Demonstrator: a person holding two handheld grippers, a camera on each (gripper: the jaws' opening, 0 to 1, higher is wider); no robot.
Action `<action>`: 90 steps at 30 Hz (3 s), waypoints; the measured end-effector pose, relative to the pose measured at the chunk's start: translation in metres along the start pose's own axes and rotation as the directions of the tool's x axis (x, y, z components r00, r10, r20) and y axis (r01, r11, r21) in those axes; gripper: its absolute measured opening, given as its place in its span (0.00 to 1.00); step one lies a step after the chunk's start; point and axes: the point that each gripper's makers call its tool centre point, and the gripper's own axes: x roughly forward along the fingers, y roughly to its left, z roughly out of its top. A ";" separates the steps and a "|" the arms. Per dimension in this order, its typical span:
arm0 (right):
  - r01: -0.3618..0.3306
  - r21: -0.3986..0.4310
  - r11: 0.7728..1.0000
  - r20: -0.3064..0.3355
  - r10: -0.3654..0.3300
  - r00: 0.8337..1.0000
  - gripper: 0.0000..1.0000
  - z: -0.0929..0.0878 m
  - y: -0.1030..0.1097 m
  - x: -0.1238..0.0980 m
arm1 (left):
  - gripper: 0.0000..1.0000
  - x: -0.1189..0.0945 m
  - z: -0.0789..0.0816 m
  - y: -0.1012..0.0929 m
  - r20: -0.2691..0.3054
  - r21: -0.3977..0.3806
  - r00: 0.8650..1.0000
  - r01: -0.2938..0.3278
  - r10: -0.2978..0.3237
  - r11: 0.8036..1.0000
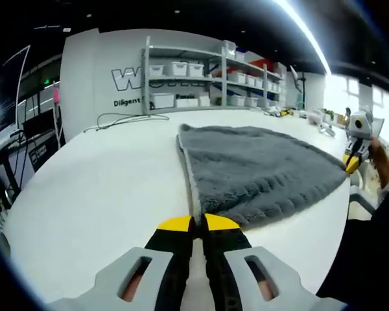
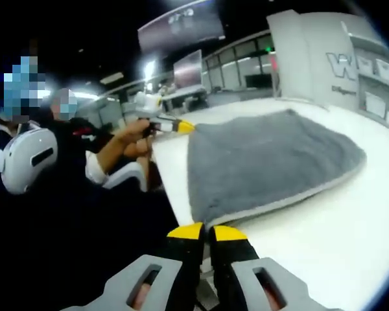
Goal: Open the folded towel by lifting each exposed corner and separating the folded layers until the towel lies flat within the target outline without major curled edges
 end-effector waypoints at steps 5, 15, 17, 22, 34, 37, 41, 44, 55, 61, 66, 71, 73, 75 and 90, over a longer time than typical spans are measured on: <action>0.000 -0.015 1.000 -0.016 -0.001 1.000 0.00 0.001 0.004 0.003 | 0.05 0.001 0.000 0.003 -0.017 -0.005 1.000 0.008 -0.008 1.000; -0.017 -0.043 0.999 -0.035 0.016 0.999 0.00 0.003 0.013 0.011 | 0.06 0.006 0.002 0.020 -0.053 0.012 0.999 -0.010 0.010 1.000; -0.026 -0.044 0.999 -0.036 0.025 0.999 0.00 0.004 0.016 0.013 | 0.06 0.006 0.002 0.020 -0.063 0.049 0.998 -0.026 0.029 0.998; -0.033 -0.052 0.998 -0.046 0.031 0.998 0.00 0.005 0.019 0.017 | 0.06 0.009 0.003 0.018 -0.085 0.078 0.996 -0.031 0.037 0.996; -0.047 -0.075 0.996 -0.067 0.042 0.997 0.00 0.008 0.026 0.023 | 0.06 0.009 0.001 0.022 -0.127 0.088 0.991 -0.018 0.029 0.996; -0.049 -0.098 0.994 -0.078 0.041 0.996 0.00 0.009 0.029 0.024 | 0.06 0.009 0.001 0.022 -0.143 0.118 0.989 -0.019 0.036 0.993; -0.062 -0.114 0.992 -0.087 0.052 0.995 0.00 0.010 0.034 0.028 | 0.06 0.010 0.001 0.024 -0.161 0.131 0.986 -0.021 0.042 0.991; -0.071 -0.125 0.990 -0.094 0.060 0.994 0.00 0.011 0.037 0.031 | 0.06 0.014 0.003 0.030 -0.175 0.138 0.984 -0.022 0.046 0.990; -0.112 -0.138 0.984 -0.105 0.098 0.990 0.00 0.014 0.049 0.040 | 0.06 0.021 0.006 0.039 -0.197 0.169 0.978 -0.035 0.068 0.985; -0.129 -0.144 0.981 -0.110 0.113 0.987 0.00 0.016 0.055 0.045 | 0.06 0.026 0.008 0.044 -0.202 0.182 0.976 -0.041 0.078 0.982; -0.146 -0.147 0.978 -0.116 0.130 0.985 0.00 0.018 0.061 0.053 | 0.06 0.035 0.014 0.056 -0.218 0.206 0.972 -0.046 0.092 0.978; -0.157 -0.153 0.976 -0.120 0.139 0.983 0.00 0.021 0.065 0.059 | 0.06 0.042 0.017 0.067 -0.225 0.220 0.969 -0.052 0.102 0.974; -0.159 -0.158 0.975 -0.121 0.141 0.983 0.00 0.021 0.068 0.062 | 0.06 0.042 0.017 0.069 -0.224 0.217 0.969 -0.052 0.102 0.975; -0.162 -0.161 0.974 -0.122 0.143 0.982 0.00 0.022 0.070 0.064 | 0.06 0.039 0.015 0.066 -0.223 0.217 0.969 -0.054 0.103 0.975; -0.188 -0.141 0.972 -0.108 0.174 0.979 0.00 0.025 0.079 0.080 | 0.05 0.056 0.022 0.075 -0.213 0.196 0.974 -0.036 0.078 0.980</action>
